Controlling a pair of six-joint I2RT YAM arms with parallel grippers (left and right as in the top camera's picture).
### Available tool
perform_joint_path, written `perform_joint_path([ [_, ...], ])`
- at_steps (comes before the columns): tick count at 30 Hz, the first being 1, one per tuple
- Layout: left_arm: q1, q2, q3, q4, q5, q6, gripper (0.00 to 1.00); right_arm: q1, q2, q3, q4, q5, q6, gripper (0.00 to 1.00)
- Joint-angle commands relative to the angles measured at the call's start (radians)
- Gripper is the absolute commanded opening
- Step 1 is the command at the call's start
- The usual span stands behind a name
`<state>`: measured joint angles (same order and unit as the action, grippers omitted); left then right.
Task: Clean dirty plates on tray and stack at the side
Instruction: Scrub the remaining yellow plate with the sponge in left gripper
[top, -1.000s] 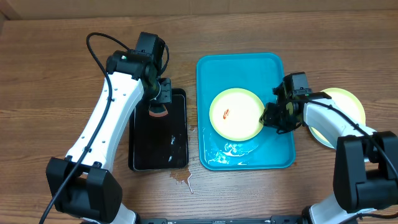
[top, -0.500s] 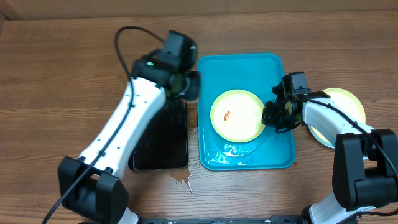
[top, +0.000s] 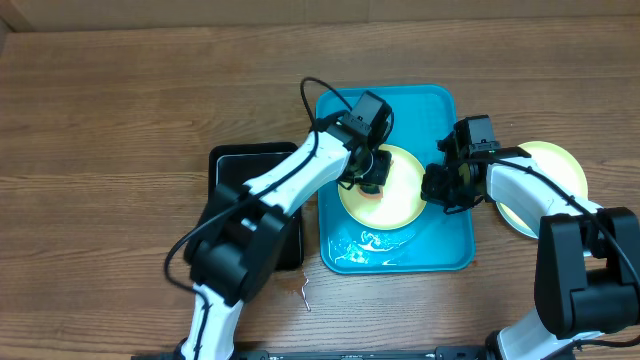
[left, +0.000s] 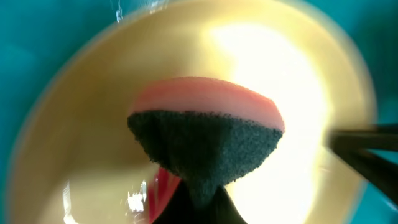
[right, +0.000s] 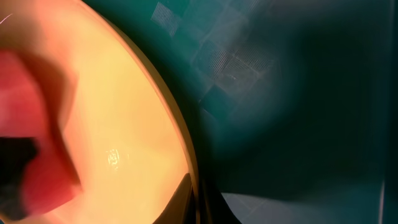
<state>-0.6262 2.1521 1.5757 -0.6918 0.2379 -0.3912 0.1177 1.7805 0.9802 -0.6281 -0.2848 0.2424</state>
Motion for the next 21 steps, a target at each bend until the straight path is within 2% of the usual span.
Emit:
perform_joint_path([
  [1,0.013,0.034,0.011,-0.05,-0.01,-0.083,0.04,0.006,0.021,-0.011,-0.015,0.029,-0.008,0.04],
  [4,0.032,0.031,0.018,-0.133,-0.136,-0.146,0.04,0.006,0.021,-0.011,-0.034,0.03,-0.009,0.04],
  [9,0.058,0.031,0.072,-0.249,-0.29,-0.143,0.04,0.006,0.021,-0.011,-0.043,0.048,-0.009,0.04],
  [12,0.058,0.031,0.084,-0.276,-0.352,-0.098,0.04,0.006,0.021,-0.011,-0.043,0.048,-0.009,0.04],
  [16,0.04,0.032,0.082,-0.23,-0.253,-0.042,0.04,0.006,0.021,-0.011,-0.042,0.048,-0.009,0.04],
  [21,-0.005,0.045,0.082,-0.089,0.023,0.01,0.04,0.006,0.021,-0.011,-0.042,0.048,-0.008,0.04],
])
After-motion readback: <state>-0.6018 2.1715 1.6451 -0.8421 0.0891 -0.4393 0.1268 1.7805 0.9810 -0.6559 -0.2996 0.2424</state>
